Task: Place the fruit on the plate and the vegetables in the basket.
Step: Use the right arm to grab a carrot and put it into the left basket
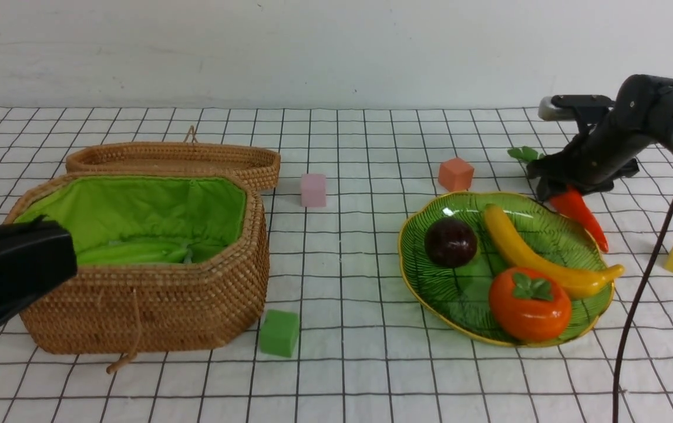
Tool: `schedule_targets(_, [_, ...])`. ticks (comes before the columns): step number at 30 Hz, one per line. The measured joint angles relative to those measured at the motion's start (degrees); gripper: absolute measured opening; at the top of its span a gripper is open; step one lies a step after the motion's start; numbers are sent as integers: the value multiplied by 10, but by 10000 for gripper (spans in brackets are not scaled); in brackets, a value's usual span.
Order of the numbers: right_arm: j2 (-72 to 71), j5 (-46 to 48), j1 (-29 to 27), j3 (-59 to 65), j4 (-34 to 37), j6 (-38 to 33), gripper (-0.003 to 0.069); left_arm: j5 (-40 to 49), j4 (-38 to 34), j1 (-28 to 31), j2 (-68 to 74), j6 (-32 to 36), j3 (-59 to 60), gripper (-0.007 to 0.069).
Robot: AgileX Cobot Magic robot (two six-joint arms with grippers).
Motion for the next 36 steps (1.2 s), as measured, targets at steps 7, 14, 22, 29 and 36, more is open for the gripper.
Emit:
schedule_targets(7, [-144,100,17,0,78,-30,394,68,212,0,-2,-205,0,10])
schedule_targets(14, [-235,142,184,0,306,-260,394,157,431,0,-49,-470,0,10])
schedule_targets(22, [-196,39,374,0,406,-393,394,212,464,0,-77,-498,0,10])
schedule_targets(29, [-115,-116,465,1,402,-491,395,215,463,0,-81,-498,0,10])
schedule_targets(36, [-104,-199,480,1,396,-503,647,206,433,0,-81,-475,0,10])
